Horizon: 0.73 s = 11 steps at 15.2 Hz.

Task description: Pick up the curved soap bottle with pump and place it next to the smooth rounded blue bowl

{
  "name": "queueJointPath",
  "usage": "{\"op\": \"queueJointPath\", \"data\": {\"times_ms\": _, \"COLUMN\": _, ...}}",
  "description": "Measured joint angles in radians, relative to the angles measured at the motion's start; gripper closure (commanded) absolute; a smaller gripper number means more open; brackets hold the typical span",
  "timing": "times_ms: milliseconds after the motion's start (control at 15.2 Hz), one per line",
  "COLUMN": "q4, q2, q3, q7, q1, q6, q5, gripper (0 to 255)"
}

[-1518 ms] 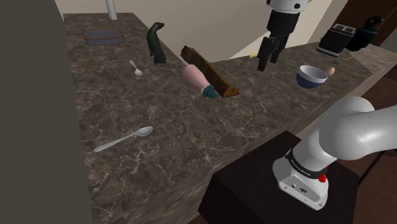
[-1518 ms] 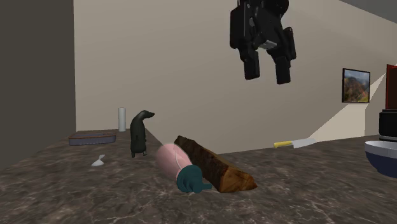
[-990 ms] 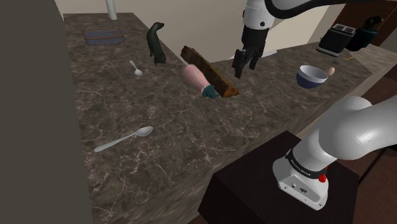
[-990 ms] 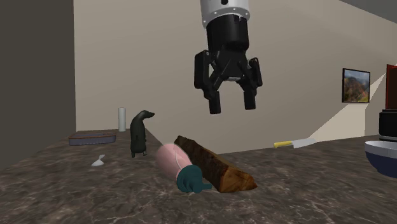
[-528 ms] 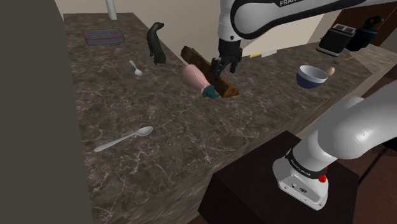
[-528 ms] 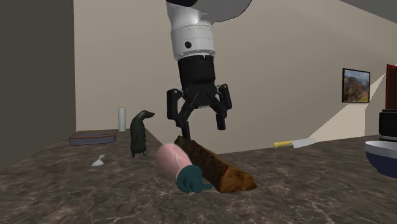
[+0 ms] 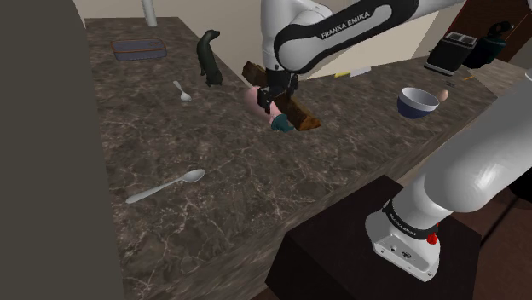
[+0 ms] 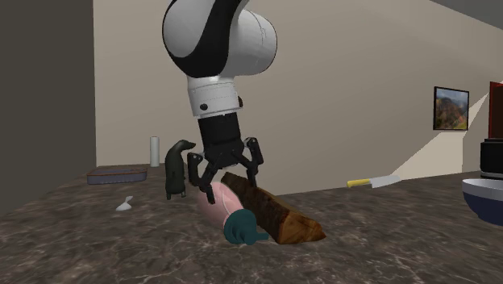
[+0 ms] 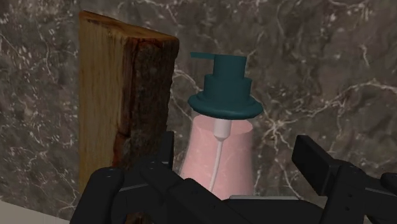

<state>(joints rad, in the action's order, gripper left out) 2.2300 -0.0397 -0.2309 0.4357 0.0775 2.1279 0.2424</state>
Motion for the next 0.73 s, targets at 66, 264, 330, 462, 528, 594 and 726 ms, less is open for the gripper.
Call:
{"op": "queueJointPath", "data": {"times_ms": 66, "q4": -0.004, "q2": 0.015, "q3": 0.001, "q7": 0.008, "q1": 0.002, "q6": 0.011, "q5": 0.010, "gripper": 0}}
{"op": "queueJointPath", "data": {"times_ms": 264, "q4": 0.003, "q2": 0.045, "q3": 0.004, "q7": 0.024, "q1": 0.005, "q6": 0.046, "q5": 0.030, "gripper": 0}}
{"op": "queueJointPath", "data": {"times_ms": 330, "q4": 0.008, "q2": 0.052, "q3": 0.005, "q7": 0.028, "q1": 0.006, "q6": 0.058, "q5": 0.034, "gripper": 0}}
{"op": "queueJointPath", "data": {"times_ms": 462, "q4": 0.023, "q2": 0.066, "q3": 0.007, "q7": 0.036, "q1": 0.008, "q6": 0.086, "q5": 0.045, "gripper": 0}}
{"op": "queueJointPath", "data": {"times_ms": 528, "q4": 0.026, "q2": 0.074, "q3": 0.009, "q7": 0.037, "q1": 0.010, "q6": 0.096, "q5": 0.049, "gripper": 0}}
{"op": "queueJointPath", "data": {"times_ms": 594, "q4": 0.028, "q2": 0.076, "q3": 0.009, "q7": 0.038, "q1": 0.010, "q6": 0.100, "q5": 0.051, "gripper": 0}}
{"op": "queueJointPath", "data": {"times_ms": 726, "q4": 0.028, "q2": 0.079, "q3": 0.010, "q7": 0.040, "q1": 0.010, "q6": 0.103, "q5": 0.052, "gripper": 0}}
